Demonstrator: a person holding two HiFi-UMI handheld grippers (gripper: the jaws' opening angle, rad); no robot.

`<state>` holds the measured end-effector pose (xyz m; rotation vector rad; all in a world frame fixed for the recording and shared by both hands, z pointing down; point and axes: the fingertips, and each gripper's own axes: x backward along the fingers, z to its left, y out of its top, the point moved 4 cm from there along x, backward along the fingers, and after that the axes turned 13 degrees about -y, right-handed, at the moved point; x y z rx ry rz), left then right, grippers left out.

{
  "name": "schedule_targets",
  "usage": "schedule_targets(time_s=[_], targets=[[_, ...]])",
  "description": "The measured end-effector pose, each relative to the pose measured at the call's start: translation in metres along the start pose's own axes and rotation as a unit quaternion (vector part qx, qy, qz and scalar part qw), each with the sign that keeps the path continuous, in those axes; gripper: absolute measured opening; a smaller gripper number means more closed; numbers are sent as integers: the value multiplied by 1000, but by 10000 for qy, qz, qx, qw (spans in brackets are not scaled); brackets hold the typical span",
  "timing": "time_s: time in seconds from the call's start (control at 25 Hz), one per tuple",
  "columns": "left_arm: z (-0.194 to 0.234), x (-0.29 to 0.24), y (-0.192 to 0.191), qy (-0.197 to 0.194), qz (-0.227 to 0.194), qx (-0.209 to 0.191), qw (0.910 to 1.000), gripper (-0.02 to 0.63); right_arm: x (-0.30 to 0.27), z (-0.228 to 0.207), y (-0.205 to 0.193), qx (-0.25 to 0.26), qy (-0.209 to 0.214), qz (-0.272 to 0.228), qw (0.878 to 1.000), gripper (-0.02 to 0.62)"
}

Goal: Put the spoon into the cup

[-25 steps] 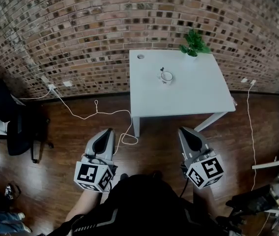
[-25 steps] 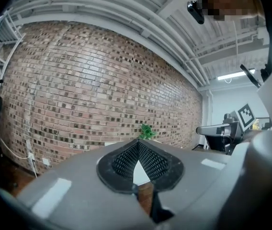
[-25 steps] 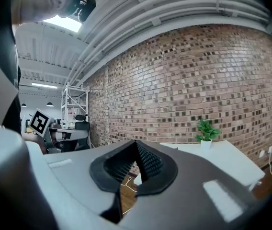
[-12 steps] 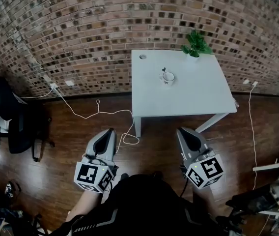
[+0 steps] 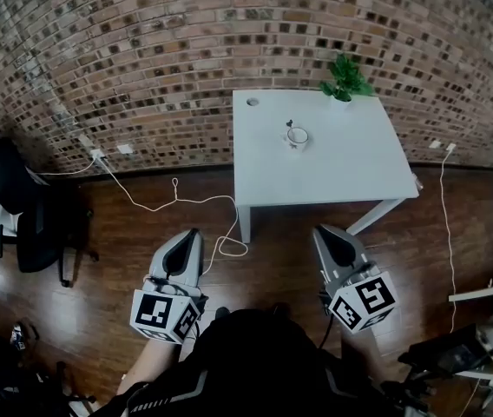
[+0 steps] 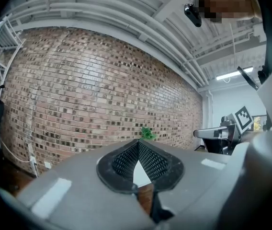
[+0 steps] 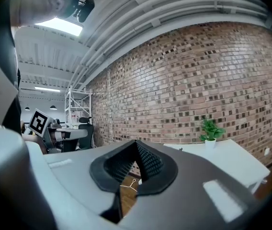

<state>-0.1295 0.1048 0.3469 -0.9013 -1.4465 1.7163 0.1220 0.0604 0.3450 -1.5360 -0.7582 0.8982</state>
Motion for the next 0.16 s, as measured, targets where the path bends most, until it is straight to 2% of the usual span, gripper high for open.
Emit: schedule_targets(time_s=[0.16], targets=[[-1,6,1,-24,-118,11,9999,12,4,6,1,-6,9,-2,10000,5]])
